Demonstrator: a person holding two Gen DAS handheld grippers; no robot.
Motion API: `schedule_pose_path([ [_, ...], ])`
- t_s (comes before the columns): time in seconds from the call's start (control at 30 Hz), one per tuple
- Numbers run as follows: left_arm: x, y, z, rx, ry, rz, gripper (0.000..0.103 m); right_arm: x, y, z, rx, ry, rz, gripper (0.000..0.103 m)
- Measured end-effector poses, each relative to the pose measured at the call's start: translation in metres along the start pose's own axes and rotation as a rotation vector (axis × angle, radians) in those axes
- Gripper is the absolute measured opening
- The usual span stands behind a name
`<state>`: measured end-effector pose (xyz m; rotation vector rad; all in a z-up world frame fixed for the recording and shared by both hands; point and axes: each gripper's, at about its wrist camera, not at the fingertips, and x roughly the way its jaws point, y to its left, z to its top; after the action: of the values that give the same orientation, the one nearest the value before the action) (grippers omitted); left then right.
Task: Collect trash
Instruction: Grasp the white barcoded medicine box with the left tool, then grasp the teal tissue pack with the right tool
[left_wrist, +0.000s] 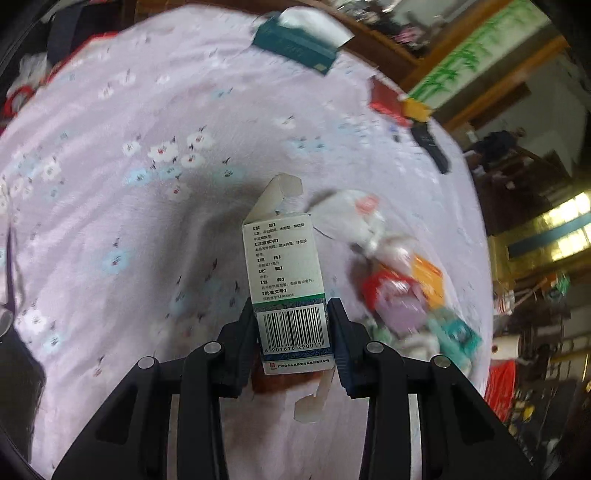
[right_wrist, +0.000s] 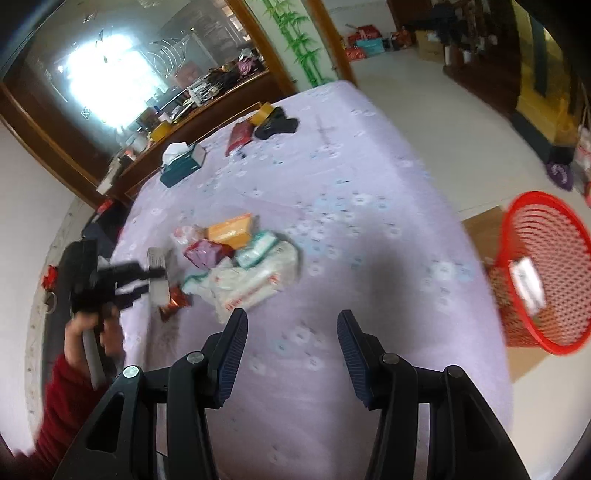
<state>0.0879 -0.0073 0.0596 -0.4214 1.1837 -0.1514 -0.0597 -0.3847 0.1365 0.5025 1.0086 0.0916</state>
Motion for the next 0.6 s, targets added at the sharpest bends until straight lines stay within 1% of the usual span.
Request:
schedule_pose_path([
  [0.03,-0.010,-0.002,-0.009,0.020,-0.012,-0.013,0.035,0.008,0.004,0.006,-0.002,0.005,0.014,0.054],
  [0.17,-0.036,-0.008,-0.035,0.087,-0.043,-0.018,0.035,0.045,0.020,0.036,-0.036,0.028,0.043,0.054],
  [0.3,-0.056,-0.008,-0.059,0.112,-0.047,-0.043,0.035,0.088,0.032,0.060,-0.076,0.066,0.050,0.054],
  [0.37,-0.061,-0.012,-0.069,0.123,-0.053,-0.049,0.035,0.113,0.033,0.067,-0.081,0.103,0.029,0.053],
  [0.4,-0.065,-0.012,-0.076,0.132,-0.053,-0.050,0.035,0.122,0.035,0.068,-0.090,0.115,0.024,0.047],
  [0.43,-0.067,-0.014,-0.081,0.142,-0.054,-0.047,0.035,0.132,0.037,0.068,-0.103,0.128,0.012,0.045],
  [0.5,-0.071,-0.015,-0.089,0.153,-0.062,-0.045,0.036,0.146,0.038,0.067,-0.117,0.154,-0.012,0.044],
  [0.6,-0.073,-0.017,-0.101,0.163,-0.056,-0.052,0.036,0.153,0.041,0.056,-0.133,0.194,-0.014,0.033],
])
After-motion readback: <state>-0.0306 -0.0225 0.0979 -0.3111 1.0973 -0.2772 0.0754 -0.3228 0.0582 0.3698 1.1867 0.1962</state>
